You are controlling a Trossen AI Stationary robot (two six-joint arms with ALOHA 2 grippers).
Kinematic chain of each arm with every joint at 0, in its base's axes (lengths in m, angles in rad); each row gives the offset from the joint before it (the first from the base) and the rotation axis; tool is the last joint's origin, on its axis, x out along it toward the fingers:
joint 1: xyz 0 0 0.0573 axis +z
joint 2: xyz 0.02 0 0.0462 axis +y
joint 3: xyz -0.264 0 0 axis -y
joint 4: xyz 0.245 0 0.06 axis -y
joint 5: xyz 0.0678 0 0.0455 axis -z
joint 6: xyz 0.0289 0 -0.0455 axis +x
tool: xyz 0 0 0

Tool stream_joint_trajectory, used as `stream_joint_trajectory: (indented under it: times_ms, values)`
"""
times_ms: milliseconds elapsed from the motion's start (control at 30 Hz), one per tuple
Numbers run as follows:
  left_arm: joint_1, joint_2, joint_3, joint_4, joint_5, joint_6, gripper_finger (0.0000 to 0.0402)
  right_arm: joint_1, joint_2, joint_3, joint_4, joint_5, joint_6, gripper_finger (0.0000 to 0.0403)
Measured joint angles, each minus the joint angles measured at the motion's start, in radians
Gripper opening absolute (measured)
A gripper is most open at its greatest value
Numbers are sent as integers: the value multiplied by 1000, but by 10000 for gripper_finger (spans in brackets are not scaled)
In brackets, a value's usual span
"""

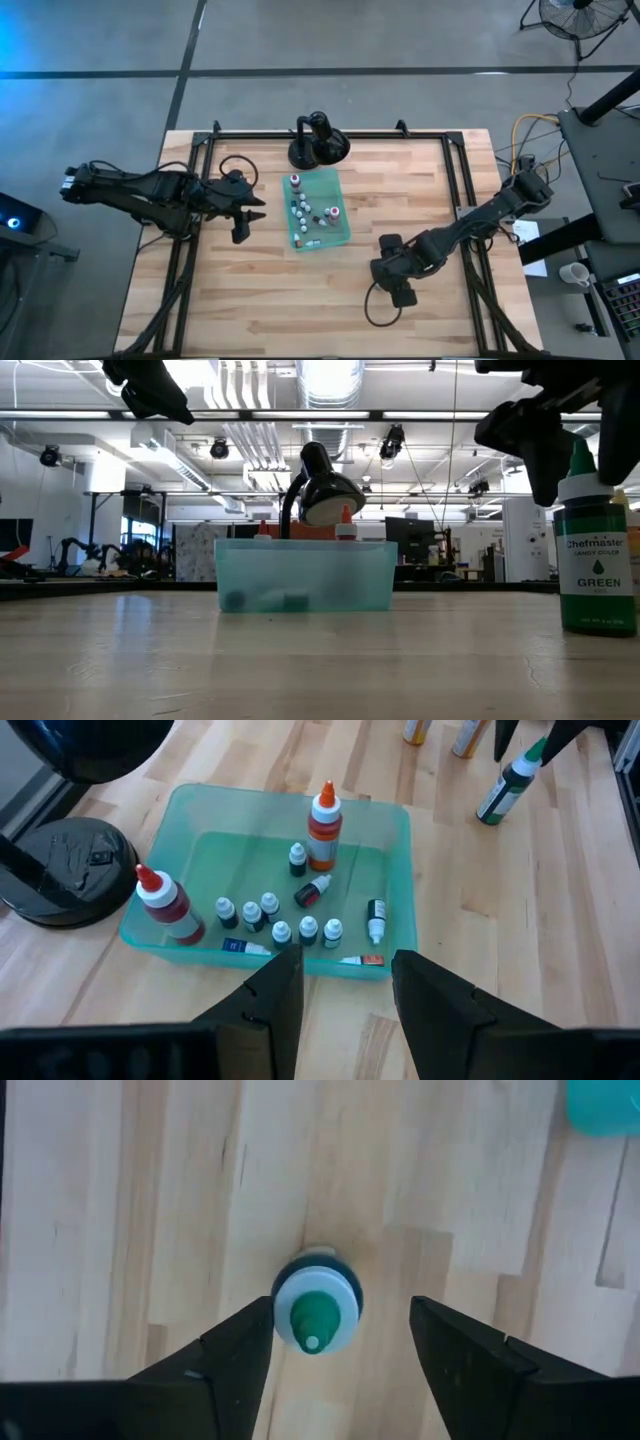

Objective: Pick & Place food coloring
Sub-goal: Put the large green food coloring bottle into the green bin

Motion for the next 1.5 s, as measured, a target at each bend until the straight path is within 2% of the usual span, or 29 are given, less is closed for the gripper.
stream_joint_trajectory:
  times_ms: [333,900,1133,1333,1500]
  values:
    - [0,0,0,-1,0,5,126,8,3,5,21,-7,-8,210]
    - [0,0,0,-2,0,8,126,20,3,1,23,-7,-8,129]
    - [0,0,0,-2,0,8,126,18,3,0,26,23,3,118]
    - [-1,0,0,-2,0,8,126,-50,3,3,22,91,186,118]
    - [-1,0,0,-1,0,8,126,-132,2,77,12,134,185,117]
